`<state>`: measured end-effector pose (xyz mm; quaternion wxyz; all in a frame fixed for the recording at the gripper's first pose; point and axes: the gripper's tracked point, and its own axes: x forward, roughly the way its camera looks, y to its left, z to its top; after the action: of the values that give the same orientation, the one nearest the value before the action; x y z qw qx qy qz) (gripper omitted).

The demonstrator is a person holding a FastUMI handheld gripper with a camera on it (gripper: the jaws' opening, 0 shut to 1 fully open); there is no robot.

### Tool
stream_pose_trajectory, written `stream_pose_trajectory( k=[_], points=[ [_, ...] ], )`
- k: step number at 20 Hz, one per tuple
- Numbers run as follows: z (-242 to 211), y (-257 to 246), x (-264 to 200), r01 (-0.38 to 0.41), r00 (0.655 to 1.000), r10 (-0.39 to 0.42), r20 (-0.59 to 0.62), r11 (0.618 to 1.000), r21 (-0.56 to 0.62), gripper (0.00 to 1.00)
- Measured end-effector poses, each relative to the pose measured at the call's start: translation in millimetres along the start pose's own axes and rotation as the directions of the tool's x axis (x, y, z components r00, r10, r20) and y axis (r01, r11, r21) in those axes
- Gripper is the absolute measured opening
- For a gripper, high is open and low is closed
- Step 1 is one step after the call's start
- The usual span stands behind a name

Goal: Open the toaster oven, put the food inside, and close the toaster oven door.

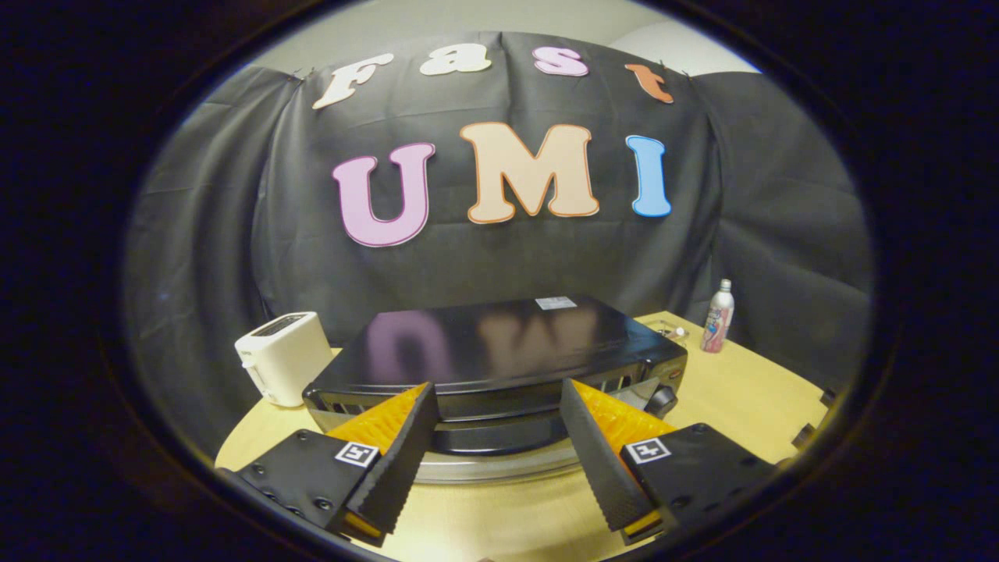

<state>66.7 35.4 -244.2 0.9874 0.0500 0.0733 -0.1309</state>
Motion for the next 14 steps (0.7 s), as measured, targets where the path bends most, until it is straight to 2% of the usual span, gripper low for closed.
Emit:
stream_pose_trajectory(
  k=[8,14],
  points=[
    [-27,-12,-39,0.034,0.992,-0.031,-0.125,0.999,0.023,0.98],
    [-67,-28,-69,0.172,0.953,-0.161,-0.255,0.985,0.020,0.98]
  ],
)
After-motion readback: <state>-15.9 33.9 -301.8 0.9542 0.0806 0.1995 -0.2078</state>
